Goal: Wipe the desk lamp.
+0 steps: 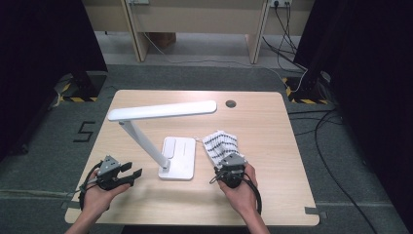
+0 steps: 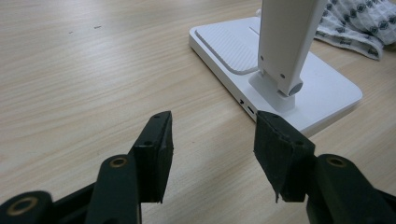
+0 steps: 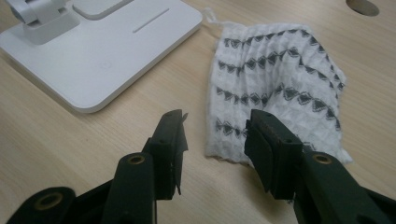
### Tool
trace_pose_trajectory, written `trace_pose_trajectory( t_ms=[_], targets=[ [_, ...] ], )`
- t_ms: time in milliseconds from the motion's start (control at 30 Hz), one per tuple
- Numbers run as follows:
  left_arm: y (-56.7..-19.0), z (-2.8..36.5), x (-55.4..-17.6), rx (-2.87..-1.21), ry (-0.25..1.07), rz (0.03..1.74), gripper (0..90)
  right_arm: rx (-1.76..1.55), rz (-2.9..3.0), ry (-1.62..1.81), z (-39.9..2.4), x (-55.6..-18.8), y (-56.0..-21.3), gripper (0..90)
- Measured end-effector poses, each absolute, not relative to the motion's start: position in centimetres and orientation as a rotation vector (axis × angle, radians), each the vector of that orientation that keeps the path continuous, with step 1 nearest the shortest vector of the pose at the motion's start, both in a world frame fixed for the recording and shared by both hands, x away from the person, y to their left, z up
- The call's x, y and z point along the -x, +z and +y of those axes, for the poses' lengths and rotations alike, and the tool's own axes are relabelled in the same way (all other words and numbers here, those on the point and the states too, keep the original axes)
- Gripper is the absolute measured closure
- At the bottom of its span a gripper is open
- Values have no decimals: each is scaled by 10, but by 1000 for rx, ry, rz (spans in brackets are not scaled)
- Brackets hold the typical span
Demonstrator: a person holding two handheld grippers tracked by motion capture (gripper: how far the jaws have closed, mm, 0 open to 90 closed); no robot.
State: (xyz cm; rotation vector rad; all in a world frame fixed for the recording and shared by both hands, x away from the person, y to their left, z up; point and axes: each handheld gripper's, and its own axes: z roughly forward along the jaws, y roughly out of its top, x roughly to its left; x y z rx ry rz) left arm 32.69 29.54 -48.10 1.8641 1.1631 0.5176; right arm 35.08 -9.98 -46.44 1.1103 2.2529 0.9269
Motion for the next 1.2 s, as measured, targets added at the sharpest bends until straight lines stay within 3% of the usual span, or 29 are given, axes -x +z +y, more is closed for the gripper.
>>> trace_pose_trajectory(
  t_ms=[1200],
  targets=[
    [-483,321,-314,-1841,544,1215,448,-1255,2157,889,-165,-326,-473,549]
  ],
)
